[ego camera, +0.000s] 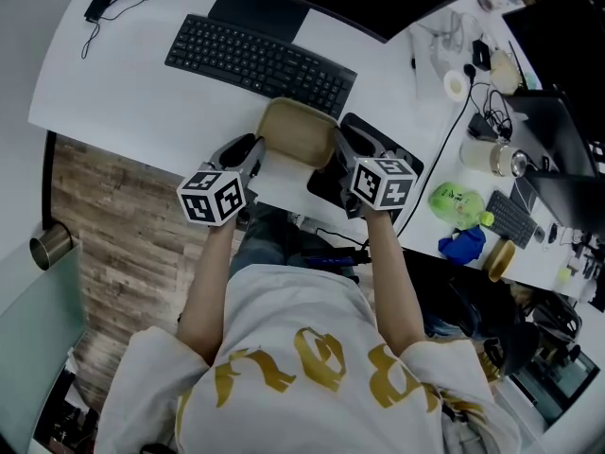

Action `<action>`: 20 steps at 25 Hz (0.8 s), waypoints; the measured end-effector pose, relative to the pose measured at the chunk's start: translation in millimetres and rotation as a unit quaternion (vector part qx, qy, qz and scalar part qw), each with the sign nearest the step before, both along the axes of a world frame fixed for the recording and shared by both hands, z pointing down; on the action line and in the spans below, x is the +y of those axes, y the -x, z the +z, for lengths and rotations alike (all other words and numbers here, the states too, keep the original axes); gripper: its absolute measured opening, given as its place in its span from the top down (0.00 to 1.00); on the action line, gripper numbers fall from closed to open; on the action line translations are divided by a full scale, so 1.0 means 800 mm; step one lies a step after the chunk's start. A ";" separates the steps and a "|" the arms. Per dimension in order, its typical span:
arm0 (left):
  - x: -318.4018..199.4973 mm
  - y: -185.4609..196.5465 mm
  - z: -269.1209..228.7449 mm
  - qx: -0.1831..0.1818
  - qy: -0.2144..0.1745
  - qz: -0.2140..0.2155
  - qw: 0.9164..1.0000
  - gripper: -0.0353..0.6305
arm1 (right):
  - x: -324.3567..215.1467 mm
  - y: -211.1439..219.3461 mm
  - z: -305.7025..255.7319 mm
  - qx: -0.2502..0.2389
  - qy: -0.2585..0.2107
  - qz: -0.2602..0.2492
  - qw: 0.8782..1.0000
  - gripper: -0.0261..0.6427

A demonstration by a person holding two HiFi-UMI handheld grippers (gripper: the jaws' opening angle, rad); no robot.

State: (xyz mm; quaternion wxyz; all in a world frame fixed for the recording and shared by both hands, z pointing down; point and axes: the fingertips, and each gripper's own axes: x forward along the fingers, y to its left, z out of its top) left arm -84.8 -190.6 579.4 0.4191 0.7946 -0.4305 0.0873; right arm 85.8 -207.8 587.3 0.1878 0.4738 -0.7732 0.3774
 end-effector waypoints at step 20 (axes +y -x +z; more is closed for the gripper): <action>0.008 -0.001 -0.025 -0.008 -0.026 -0.027 0.999 0.81 | 0.001 -0.002 -0.050 -0.045 -0.054 0.006 0.998 0.83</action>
